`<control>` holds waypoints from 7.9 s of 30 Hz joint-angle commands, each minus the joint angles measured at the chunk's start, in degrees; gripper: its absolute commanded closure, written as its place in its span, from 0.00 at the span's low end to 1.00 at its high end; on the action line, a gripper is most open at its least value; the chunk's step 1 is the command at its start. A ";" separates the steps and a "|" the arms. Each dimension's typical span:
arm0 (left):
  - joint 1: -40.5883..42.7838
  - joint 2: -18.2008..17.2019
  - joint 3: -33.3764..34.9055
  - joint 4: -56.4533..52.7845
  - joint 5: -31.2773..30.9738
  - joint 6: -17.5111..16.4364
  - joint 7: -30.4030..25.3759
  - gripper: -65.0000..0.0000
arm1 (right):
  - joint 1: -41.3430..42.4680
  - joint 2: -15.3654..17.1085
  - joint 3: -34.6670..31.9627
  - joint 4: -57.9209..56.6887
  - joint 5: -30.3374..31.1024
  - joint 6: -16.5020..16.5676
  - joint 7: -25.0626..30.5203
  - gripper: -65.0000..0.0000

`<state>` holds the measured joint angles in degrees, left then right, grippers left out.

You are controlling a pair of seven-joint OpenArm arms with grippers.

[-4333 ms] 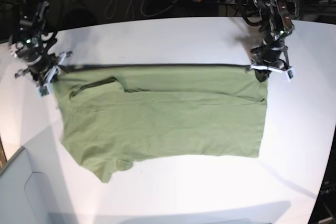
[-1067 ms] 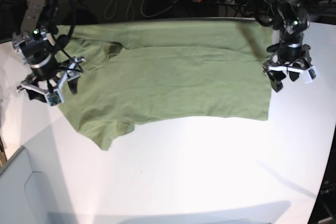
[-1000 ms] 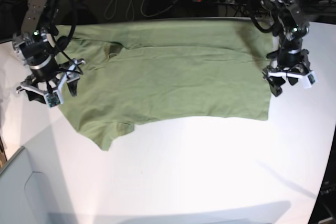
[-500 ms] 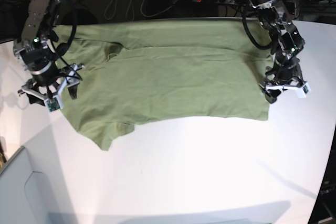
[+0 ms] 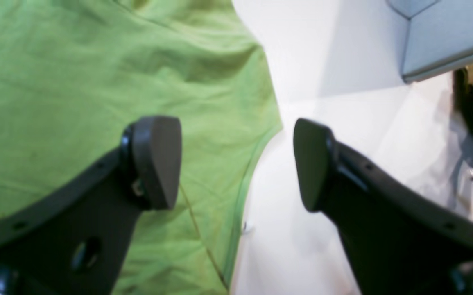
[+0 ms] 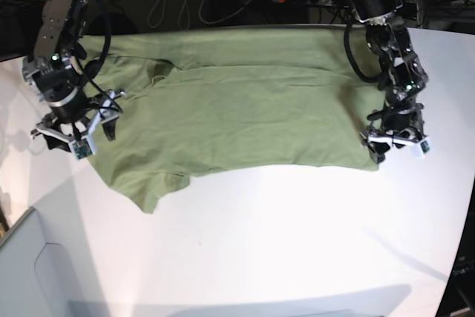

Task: Fold the T-shirt properly
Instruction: 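Reach both open grippers down to the shirt's side edges, then grasp the hem corners with both grippers, then fold the hem up over the shirt toward the collar with both grippers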

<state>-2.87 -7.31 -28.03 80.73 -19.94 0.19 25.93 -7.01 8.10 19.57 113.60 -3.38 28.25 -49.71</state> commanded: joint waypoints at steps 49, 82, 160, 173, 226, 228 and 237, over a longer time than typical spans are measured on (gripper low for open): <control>-12.11 -4.43 7.68 -19.15 0.65 0.30 -8.31 0.82 | 3.18 0.65 0.52 0.73 0.34 0.54 1.32 0.36; -10.00 -4.51 7.50 -18.35 0.65 0.39 -7.87 1.00 | 40.72 2.06 -7.22 -68.63 0.34 0.28 21.19 0.36; 12.68 -2.40 6.71 8.02 0.30 -0.14 -8.39 1.00 | 0.63 1.97 0.87 -27.23 0.61 0.45 32.79 1.00; 13.03 -2.40 6.89 8.02 0.47 -0.14 -8.39 1.00 | -2.53 2.23 1.13 -25.56 0.61 0.54 32.44 0.70; 18.74 -2.84 6.54 17.07 0.56 -0.14 -8.22 1.00 | -11.41 2.14 1.22 -12.81 0.61 0.63 32.79 1.00; 18.74 -2.84 6.54 16.11 0.56 -0.14 -8.22 1.00 | -11.85 2.23 1.22 -12.81 0.61 0.63 32.88 1.00; 18.83 -2.75 6.54 15.58 0.56 -0.14 -8.31 1.00 | -14.05 2.32 3.50 -12.90 0.61 0.63 35.96 1.00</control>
<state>16.16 -9.41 -21.21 95.02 -19.22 -0.01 19.05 -21.30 9.82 22.85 99.77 -3.42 28.36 -15.40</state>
